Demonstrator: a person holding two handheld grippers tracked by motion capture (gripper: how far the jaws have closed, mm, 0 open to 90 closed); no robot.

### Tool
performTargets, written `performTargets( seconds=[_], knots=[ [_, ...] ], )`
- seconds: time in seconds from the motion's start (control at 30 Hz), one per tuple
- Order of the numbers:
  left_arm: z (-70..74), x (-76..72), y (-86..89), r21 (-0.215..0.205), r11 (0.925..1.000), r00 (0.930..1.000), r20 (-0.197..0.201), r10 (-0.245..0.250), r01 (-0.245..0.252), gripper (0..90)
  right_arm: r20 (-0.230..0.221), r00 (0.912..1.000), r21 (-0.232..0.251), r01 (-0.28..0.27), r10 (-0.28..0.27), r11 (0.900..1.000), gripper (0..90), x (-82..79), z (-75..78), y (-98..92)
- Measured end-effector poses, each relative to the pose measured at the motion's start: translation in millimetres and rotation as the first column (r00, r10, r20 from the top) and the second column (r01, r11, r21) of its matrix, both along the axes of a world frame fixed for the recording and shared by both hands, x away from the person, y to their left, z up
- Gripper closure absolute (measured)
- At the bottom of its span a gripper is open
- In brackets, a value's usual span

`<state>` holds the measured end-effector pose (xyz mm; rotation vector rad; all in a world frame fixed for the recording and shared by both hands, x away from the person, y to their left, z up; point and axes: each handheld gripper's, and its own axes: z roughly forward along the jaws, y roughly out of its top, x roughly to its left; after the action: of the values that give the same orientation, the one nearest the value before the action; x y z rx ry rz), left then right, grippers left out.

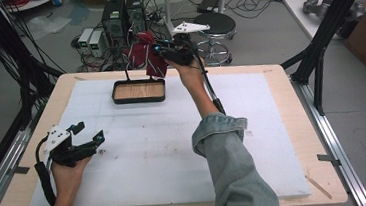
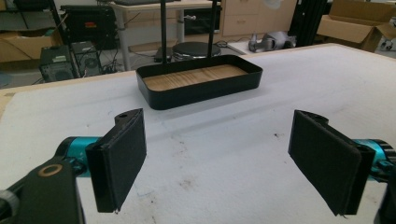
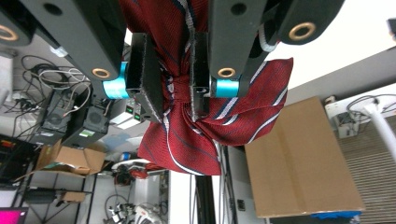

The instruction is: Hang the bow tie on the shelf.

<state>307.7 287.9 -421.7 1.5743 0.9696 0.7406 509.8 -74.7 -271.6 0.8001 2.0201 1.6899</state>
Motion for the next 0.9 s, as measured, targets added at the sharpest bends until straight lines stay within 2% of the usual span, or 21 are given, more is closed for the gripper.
performTargets(
  seconds=[0.2,0.47,0.57,0.77,0.9],
  knots=[
    [0.0,-0.4,0.7,-0.001,1.0,1.0,0.002,-0.001,0.001,19.5,-0.031,0.9989,-0.029,0.033,-0.034,0.999,75.3,14.3,-4.5,21.0],
    [-0.4,-1.4,2.3,-0.005,1.0,1.0,-0.001,0.0,0.0,19.5,-0.054,0.9944,-0.039,0.089,-0.091,0.995,75.2,29.7,-11.7,27.3],
    [-0.7,-1.8,2.4,0.002,1.0,1.0,0.0,0.0,0.0,19.5,-0.108,0.986,-0.035,0.124,-0.127,0.992,74.9,38.0,-20.6,19.3],
    [-1.7,-2.6,2.9,0.004,1.0,1.0,-0.004,0.0,0.0,19.5,-0.133,0.9761,-0.039,0.168,-0.172,0.985,74.8,44.0,-25.7,-4.4],
    [-1.6,-2.6,1.9,0.004,1.0,1.0,-0.002,-0.001,0.001,19.5,-0.157,0.97,-0.065,0.177,-0.185,0.982,74.6,45.1,-30.7,-15.3]
  ],
)
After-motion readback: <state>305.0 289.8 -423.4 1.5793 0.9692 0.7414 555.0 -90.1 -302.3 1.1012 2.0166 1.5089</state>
